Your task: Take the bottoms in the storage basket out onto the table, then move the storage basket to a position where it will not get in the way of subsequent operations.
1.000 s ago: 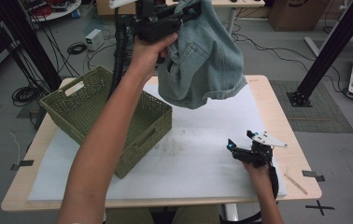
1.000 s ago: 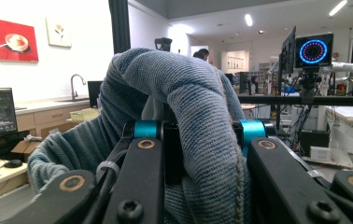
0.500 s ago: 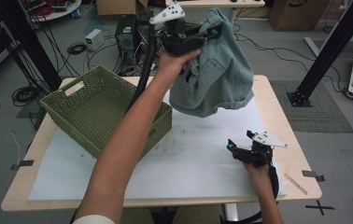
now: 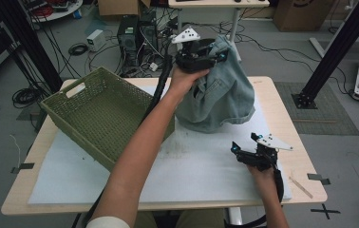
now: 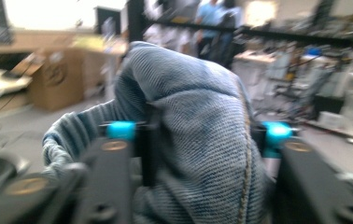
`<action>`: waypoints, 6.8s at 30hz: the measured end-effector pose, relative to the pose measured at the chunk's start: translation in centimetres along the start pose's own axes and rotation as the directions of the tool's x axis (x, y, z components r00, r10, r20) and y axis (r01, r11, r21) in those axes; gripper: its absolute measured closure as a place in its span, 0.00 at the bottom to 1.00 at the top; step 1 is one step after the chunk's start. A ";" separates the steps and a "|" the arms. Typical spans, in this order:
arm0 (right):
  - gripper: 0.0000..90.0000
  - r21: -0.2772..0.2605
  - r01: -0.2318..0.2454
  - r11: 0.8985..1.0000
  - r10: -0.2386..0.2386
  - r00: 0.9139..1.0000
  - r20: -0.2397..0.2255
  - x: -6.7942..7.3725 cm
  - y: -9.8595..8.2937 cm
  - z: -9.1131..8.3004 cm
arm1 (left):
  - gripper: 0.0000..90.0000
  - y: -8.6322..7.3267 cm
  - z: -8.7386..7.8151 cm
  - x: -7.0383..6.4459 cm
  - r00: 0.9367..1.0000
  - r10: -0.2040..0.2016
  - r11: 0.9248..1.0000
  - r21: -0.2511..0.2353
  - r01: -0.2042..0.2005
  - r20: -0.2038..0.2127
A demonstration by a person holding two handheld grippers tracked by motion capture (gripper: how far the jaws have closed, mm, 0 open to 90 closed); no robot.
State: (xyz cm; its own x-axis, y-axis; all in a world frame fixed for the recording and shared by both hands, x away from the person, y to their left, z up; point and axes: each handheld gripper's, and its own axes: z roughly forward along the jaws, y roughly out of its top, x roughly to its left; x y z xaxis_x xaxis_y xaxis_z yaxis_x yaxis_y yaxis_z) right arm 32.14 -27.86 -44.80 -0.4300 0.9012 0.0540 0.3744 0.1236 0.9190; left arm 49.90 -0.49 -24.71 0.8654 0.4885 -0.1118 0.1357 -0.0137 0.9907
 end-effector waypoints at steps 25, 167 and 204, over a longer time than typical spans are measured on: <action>0.14 0.008 0.005 1.000 -0.005 1.000 0.003 0.1 0.0 0.1 | 0.33 -2.0 -4.4 -1.0 1.000 -0.007 1.000 -0.030 0.007 0.021; 0.14 0.026 0.045 0.999 -0.045 0.999 0.018 0.5 0.1 0.2 | 0.47 -14.7 -37.7 2.9 0.550 -0.104 0.955 0.071 0.288 -0.829; 0.14 0.007 0.052 0.999 -0.052 0.999 0.016 0.5 0.0 0.0 | 0.58 -14.7 -40.7 5.4 0.528 -0.112 0.930 0.099 0.355 -0.842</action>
State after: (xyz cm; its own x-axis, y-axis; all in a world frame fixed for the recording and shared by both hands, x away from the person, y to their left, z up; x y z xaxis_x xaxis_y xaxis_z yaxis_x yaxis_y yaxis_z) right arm 31.93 -27.36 -44.77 -0.4357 0.9001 0.0000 0.3575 0.1730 0.9178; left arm 32.93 37.80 -36.74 0.0351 0.9939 -0.1044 0.4811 0.0747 0.8735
